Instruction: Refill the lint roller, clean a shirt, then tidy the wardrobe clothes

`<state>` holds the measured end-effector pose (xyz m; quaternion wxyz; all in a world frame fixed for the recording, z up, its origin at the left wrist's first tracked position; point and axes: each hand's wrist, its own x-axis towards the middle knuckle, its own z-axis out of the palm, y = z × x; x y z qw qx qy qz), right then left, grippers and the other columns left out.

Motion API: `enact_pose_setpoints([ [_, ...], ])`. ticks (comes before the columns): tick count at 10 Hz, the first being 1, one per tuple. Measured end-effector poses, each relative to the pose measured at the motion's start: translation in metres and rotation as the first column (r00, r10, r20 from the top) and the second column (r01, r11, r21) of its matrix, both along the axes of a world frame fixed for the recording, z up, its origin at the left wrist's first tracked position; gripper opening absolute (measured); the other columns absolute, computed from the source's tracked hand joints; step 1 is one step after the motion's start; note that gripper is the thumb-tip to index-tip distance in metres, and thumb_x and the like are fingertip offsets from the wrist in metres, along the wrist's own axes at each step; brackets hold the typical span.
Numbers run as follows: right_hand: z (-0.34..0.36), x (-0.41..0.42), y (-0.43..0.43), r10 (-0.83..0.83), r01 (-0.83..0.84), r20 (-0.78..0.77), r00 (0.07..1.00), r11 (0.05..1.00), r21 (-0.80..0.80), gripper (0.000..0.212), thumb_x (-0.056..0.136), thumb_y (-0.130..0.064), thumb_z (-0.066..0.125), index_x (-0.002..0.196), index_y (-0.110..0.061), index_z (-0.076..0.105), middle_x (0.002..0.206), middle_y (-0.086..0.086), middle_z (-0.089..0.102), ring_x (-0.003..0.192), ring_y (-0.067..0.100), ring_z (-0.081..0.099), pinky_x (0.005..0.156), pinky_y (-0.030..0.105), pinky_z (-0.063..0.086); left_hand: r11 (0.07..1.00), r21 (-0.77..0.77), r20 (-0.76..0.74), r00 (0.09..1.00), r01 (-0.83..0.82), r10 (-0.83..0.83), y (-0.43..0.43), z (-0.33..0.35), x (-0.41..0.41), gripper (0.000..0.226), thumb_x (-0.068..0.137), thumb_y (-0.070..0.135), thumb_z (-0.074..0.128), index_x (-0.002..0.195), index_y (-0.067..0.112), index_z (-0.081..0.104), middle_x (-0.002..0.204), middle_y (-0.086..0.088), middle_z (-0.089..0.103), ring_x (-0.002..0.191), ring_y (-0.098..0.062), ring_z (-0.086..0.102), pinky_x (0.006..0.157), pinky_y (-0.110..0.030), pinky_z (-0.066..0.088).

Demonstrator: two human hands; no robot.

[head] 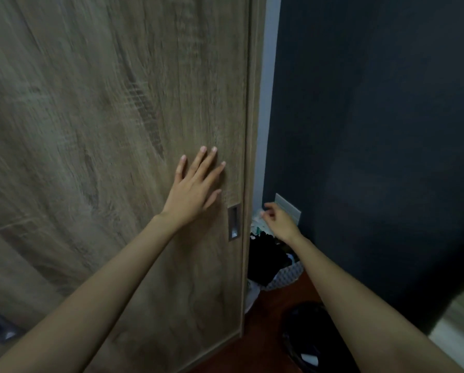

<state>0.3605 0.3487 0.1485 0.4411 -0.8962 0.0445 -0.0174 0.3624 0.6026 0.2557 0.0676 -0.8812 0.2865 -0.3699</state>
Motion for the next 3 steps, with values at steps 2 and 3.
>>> enact_pose_setpoints([
  [2,0.062,-0.011,-0.077,-0.008,0.031,0.116,0.993,0.981,-0.194,0.042,0.101,-0.026,0.043,0.138,-0.006,0.044,0.139,0.014,0.051,0.126,0.029,0.049,0.103,0.034,0.038,0.969,-0.16,-0.242,0.944,0.189,-0.224,-0.077,0.044,-0.004,0.058,0.096,0.037,0.026,0.146,0.01,0.036,0.144,-0.011,0.049,0.131,-0.023,0.049,0.114,-0.043,0.03],
  [3,0.099,-0.016,-0.12,-0.011,0.049,0.135,0.991,0.959,-0.278,0.047,0.103,-0.028,0.035,0.144,-0.005,0.034,0.149,0.015,0.037,0.136,0.029,0.037,0.109,0.034,0.029,0.98,-0.102,-0.262,0.945,0.173,-0.194,-0.123,0.069,0.004,0.061,0.097,0.039,0.019,0.148,0.009,0.033,0.153,-0.013,0.036,0.14,-0.026,0.037,0.115,-0.045,0.023],
])
